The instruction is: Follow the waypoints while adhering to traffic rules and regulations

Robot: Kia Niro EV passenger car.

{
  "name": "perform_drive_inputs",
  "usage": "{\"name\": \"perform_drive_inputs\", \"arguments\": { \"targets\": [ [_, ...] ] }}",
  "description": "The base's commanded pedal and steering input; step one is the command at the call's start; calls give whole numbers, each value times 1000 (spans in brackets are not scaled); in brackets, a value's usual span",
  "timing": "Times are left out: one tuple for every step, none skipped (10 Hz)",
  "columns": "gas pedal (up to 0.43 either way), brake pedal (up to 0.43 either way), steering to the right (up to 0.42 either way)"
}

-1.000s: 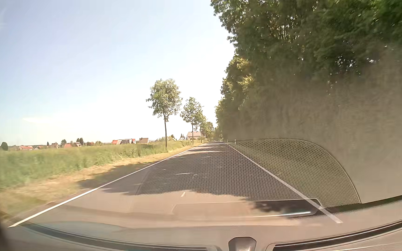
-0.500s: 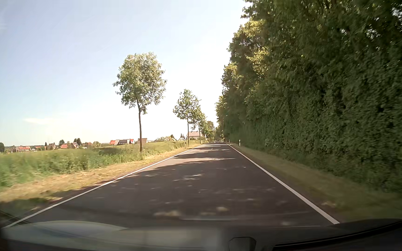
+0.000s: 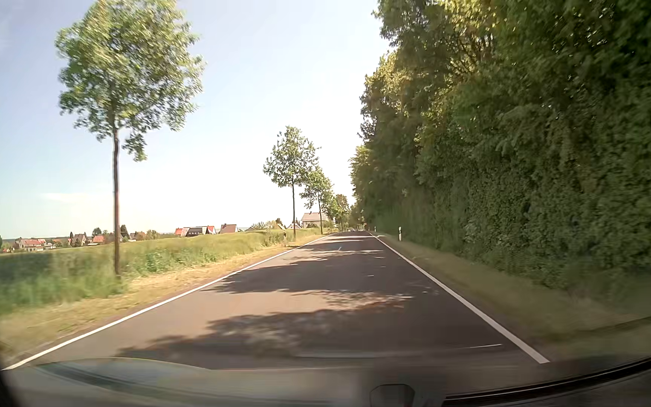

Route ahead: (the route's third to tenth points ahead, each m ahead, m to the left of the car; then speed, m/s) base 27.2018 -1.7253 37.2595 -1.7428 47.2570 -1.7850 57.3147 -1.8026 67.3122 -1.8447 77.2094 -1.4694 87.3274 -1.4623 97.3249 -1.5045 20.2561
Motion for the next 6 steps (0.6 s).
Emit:
{"name": "perform_drive_inputs", "arguments": {
  "targets": [
    [268,6,0],
    [268,6,-1],
    [268,6,0],
    [268,6,-1],
    [268,6,0],
    [268,6,0]
  ]
}}
